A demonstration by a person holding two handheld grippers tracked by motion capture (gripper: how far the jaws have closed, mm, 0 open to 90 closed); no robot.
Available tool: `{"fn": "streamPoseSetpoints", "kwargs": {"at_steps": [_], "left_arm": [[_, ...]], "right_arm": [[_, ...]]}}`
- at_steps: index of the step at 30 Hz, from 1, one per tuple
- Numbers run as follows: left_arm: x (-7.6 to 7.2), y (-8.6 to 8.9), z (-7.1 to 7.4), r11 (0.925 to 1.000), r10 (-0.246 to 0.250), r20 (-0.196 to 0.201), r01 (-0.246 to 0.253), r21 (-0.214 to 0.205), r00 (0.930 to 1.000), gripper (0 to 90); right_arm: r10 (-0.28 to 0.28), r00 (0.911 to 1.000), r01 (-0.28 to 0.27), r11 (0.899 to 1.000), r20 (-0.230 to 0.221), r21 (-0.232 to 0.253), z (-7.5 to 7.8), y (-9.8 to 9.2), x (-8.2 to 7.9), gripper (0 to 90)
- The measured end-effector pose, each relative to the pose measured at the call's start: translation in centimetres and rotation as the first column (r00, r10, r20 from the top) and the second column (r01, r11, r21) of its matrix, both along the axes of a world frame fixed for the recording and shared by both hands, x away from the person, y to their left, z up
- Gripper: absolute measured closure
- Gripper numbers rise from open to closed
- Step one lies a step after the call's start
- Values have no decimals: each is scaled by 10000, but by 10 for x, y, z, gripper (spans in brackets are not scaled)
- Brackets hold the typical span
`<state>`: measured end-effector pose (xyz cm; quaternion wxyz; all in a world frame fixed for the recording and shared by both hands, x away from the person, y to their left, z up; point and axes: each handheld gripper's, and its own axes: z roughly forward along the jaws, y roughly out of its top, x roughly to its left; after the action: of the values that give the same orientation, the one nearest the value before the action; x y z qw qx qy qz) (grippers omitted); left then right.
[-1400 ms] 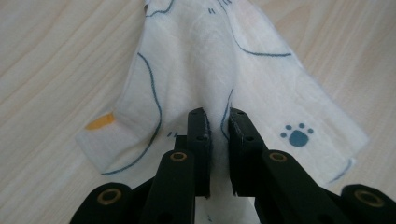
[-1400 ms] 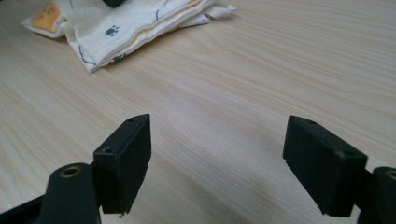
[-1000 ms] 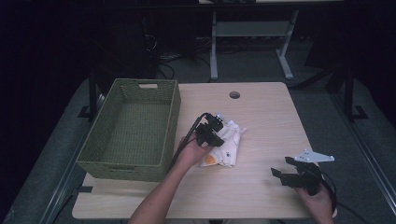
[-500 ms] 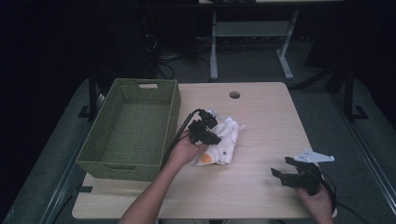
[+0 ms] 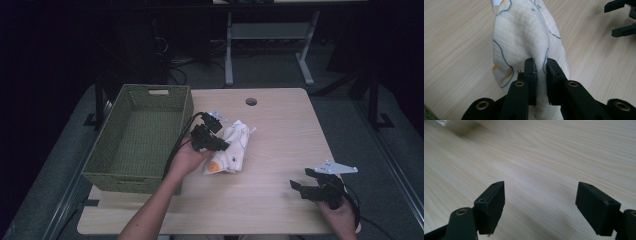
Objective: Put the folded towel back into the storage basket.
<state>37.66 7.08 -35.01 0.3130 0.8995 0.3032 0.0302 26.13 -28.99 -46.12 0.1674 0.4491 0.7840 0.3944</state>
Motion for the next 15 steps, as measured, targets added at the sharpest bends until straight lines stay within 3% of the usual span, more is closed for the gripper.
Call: {"fn": "streamPoseSetpoints", "kwargs": {"at_steps": [11,15], "left_arm": [[0,18,12,9992,174,-38,-175,-363,9998,808],[1,23,16,9994,234,-27,-235,-249,9997,808]], "right_arm": [[10,10000,-10,10000,10,-32,0,-1,0,229],[-2,10000,2,10000,11,-35,0,-1,1,229]]}}
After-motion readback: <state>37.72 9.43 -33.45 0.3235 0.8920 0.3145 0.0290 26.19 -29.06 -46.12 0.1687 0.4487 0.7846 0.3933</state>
